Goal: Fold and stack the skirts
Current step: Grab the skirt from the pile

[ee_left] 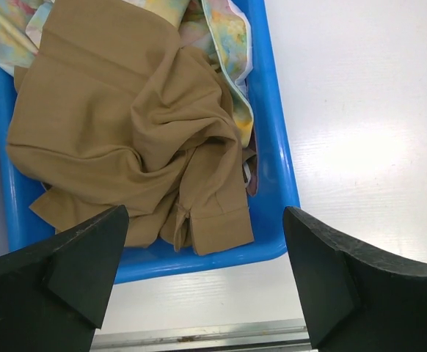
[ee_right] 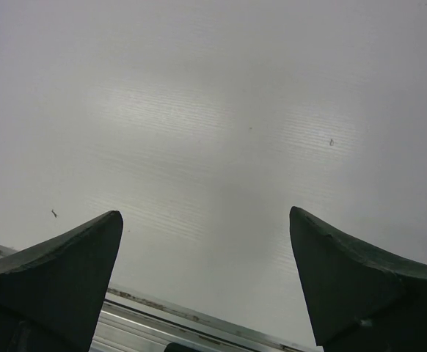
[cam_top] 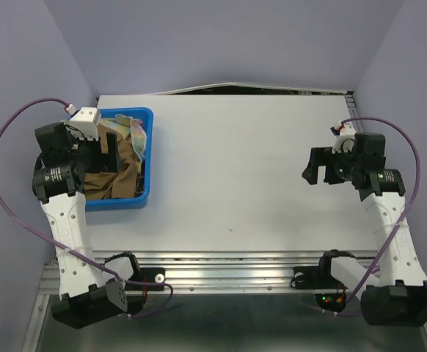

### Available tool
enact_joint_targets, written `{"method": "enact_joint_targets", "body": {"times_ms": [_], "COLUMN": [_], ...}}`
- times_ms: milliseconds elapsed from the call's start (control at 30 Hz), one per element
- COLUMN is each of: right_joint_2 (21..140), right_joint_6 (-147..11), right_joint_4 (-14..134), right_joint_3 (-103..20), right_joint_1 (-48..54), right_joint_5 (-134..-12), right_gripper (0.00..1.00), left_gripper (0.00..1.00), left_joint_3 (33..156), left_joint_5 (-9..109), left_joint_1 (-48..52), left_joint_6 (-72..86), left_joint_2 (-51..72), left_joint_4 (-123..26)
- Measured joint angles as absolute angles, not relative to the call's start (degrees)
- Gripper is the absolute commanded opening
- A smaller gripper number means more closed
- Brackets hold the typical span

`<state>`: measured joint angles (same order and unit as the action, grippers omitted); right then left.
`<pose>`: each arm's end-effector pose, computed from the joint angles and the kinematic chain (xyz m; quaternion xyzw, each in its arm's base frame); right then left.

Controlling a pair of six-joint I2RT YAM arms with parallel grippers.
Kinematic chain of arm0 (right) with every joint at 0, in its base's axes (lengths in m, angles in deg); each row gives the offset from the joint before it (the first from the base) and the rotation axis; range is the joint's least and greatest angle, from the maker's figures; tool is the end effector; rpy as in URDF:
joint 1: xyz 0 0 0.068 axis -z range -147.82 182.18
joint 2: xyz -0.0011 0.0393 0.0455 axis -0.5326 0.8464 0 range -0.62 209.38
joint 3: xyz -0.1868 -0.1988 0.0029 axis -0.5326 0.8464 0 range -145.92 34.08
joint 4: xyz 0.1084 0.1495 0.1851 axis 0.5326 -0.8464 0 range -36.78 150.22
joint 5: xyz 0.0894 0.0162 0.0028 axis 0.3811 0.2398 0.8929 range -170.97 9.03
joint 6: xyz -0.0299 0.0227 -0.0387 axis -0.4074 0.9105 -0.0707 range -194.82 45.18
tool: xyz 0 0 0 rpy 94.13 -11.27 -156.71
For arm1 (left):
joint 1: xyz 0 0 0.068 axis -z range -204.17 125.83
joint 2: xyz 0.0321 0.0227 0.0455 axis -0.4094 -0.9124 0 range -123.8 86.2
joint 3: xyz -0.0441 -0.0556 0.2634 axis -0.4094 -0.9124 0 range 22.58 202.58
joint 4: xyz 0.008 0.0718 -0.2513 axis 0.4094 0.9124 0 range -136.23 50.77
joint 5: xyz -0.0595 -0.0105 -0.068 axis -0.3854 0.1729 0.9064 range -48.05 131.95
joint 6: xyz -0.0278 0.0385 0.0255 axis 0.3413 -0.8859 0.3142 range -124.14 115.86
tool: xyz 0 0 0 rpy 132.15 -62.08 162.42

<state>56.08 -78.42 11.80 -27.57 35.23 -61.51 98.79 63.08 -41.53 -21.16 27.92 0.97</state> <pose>0.1924 0.0016 0.3410 -0.0711 0.9051 0.1325 0.3977 0.1847 0.0442 0.4182 0.0901 0.8485 -0.0043 0.5215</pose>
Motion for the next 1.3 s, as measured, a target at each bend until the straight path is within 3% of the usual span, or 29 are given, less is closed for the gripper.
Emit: {"method": "enact_joint_targets", "body": {"times_ms": [733,1000,1300], "right_joint_2": [61.92,63.73,64.06], "right_joint_6": [-78.03,-78.00,-77.98], "right_joint_4": [11.84,11.84,11.84], "right_joint_3": [-27.57,-27.59,-27.59], "right_joint_1": [35.23,35.23,35.23], "right_joint_5": [-59.67,-59.63,-59.71], "right_gripper": [1.00,1.00,1.00], "left_gripper": [0.98,0.82,0.65], "left_joint_3": [117.78,120.29,120.99], "left_joint_5": [65.37,61.53,55.39], "left_joint_1": [-38.78,-30.69,-29.16], "left_joint_6": [-16.81,-14.21,-11.98], "left_joint_2": [7.55,-3.64,-15.66], "left_joint_4": [-4.97,-9.32,-11.47]}}
